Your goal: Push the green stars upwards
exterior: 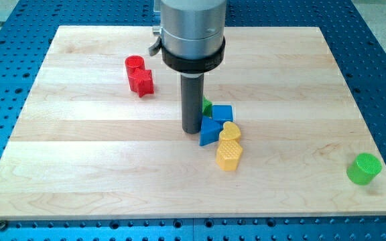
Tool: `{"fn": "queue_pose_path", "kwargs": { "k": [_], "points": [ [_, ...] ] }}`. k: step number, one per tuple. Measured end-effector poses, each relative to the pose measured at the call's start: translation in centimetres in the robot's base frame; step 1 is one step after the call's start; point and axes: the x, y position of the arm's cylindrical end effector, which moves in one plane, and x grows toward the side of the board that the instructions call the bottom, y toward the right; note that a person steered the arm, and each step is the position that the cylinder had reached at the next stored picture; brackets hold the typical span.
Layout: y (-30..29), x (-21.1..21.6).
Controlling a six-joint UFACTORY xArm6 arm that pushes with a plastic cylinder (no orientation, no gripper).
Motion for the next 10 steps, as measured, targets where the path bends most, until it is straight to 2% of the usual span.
{"fn": "queue_pose_path", "kwargs": {
  "k": [1, 3, 5, 7, 8, 9, 10],
  "points": [
    [0.3, -1.2],
    [-4.9, -1.5],
    [1.6, -1.2],
    [1.6, -4.7],
    [1.6, -5.2],
    [4.3, -5.4],
    [3.7, -5.9]
  ]
}}
